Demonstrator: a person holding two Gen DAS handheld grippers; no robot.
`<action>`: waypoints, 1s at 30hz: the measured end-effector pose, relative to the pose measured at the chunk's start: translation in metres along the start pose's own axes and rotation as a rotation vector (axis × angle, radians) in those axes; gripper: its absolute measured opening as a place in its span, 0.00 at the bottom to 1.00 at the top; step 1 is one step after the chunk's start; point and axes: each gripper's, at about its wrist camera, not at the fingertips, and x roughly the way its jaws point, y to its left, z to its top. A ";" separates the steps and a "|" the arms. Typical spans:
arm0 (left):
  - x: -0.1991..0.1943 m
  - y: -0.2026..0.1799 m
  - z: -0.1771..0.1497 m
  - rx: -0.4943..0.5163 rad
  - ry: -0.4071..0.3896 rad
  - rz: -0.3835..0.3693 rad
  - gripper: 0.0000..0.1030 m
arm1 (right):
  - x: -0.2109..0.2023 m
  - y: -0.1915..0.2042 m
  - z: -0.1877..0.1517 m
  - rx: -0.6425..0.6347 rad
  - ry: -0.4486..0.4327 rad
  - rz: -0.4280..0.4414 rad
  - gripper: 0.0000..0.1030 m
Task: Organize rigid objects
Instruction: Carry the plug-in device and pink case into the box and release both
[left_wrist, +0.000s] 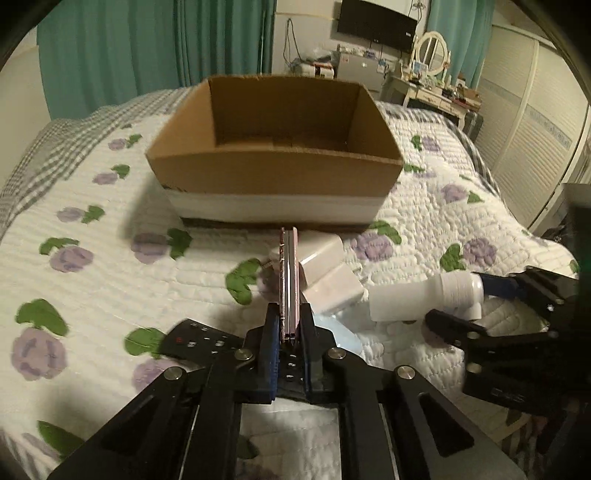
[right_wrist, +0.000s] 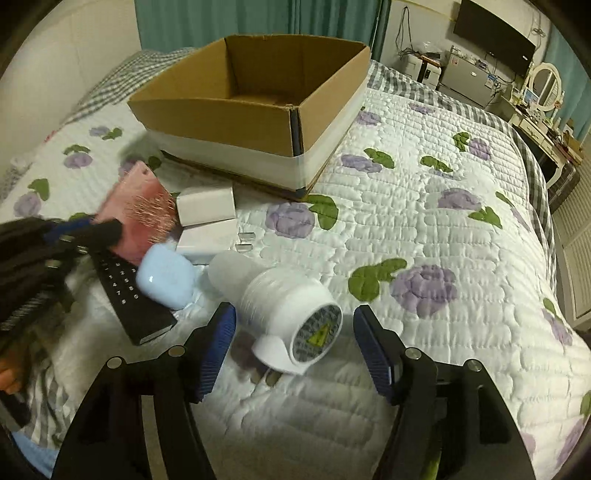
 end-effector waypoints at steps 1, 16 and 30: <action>-0.003 0.002 0.001 -0.003 -0.006 -0.003 0.10 | 0.002 0.001 0.001 -0.004 0.002 0.000 0.64; -0.045 0.015 0.033 -0.016 -0.124 0.010 0.09 | -0.073 0.015 0.038 -0.041 -0.267 -0.049 0.54; -0.041 0.033 0.147 0.007 -0.267 -0.005 0.09 | -0.063 -0.001 0.141 0.040 -0.402 -0.002 0.54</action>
